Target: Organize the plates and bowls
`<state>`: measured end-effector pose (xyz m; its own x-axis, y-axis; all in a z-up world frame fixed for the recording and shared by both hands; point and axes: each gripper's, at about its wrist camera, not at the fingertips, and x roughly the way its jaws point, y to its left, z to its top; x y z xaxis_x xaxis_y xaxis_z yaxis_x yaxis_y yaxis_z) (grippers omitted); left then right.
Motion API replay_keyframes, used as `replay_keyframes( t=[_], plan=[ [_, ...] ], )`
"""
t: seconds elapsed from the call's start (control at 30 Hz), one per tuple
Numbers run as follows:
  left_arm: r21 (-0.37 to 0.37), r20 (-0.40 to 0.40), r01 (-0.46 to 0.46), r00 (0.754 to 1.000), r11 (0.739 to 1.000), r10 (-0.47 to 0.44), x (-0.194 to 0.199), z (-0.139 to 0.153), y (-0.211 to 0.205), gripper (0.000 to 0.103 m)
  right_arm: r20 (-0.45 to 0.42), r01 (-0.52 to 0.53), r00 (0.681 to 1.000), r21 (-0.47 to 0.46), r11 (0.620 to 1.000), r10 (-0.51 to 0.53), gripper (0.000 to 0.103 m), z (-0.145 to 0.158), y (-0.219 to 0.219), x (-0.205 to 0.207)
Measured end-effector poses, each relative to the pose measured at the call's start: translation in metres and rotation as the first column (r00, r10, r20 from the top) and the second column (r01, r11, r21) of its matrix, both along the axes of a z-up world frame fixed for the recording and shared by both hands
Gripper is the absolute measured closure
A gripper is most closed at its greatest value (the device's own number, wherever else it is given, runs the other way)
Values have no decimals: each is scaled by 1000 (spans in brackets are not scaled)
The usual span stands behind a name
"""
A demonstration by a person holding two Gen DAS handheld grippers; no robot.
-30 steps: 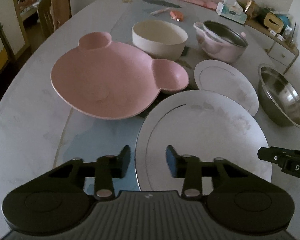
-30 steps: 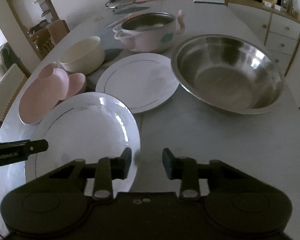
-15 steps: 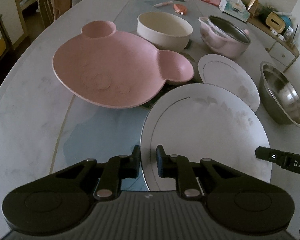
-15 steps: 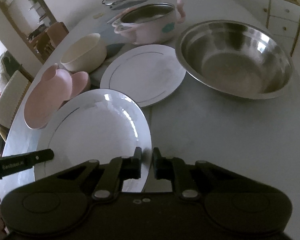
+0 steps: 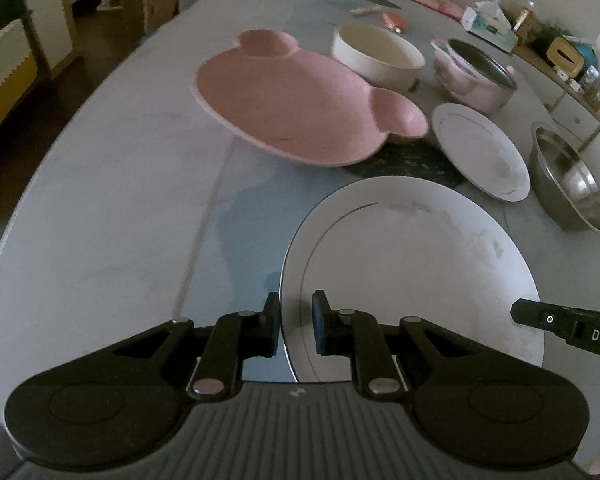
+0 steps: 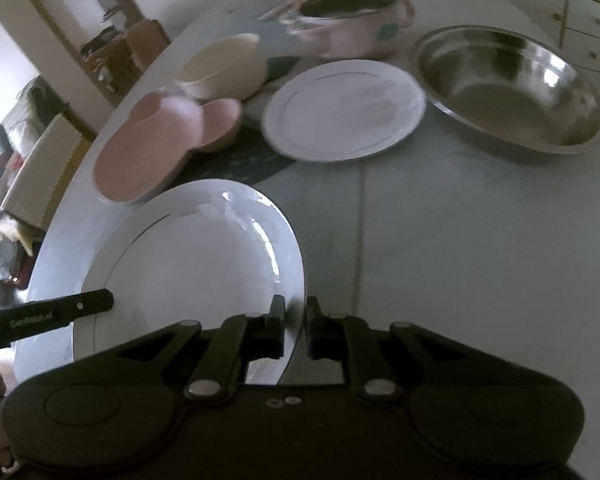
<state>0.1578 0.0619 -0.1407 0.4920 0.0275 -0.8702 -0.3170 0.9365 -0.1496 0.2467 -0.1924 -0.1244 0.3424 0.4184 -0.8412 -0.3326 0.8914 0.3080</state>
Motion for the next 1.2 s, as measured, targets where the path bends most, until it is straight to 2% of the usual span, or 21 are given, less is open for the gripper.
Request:
replay_keyframes(
  t=[0.4,0.87,1.0,1.2],
  plan=[
    [24,-10,-36,999,999,36,-49,0,25,88,3,-92,996,5,996,92,92,4,37,-40],
    [10,-22,-18,1000,1000,18,-58,-13,26,88,-35,-84,996,-23,996,83,91,-9,42,-51],
    [11,-23,-9,1000,1000,9,-59,-12,27,87,-23,-81,996,-39,996,81,83,-6,45,-48],
    [46,-4,4,1000,999,-4,-58,-2,27,87,-13,-47,999,-44,998,46,76,-1,36,-43]
  ],
)
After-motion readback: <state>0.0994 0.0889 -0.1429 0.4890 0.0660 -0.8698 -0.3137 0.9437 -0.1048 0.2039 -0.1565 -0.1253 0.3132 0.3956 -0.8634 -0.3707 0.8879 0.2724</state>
